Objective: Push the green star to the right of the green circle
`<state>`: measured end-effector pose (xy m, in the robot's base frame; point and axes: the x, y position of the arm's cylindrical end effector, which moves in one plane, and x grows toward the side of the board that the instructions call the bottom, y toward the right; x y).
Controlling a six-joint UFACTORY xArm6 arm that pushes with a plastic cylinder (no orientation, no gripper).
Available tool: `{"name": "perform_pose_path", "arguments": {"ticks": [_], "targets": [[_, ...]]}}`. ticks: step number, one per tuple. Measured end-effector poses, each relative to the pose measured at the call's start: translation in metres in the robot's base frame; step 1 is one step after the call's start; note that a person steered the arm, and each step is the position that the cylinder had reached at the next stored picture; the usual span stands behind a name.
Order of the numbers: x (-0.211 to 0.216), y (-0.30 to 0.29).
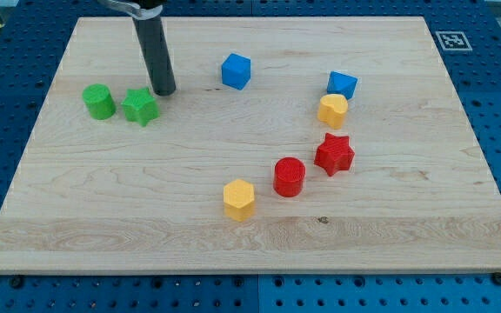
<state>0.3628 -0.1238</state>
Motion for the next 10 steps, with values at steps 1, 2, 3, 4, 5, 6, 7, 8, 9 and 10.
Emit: {"name": "perform_pose_path", "arguments": {"ticks": [1, 2, 3, 4, 5, 6, 7, 8, 9, 10], "targets": [[0.000, 0.019], [0.008, 0.017], [0.012, -0.006], [0.012, -0.024], [0.013, -0.010], [0.018, 0.013], [0.036, 0.022], [0.044, 0.021], [0.044, -0.007], [0.044, -0.011]]}}
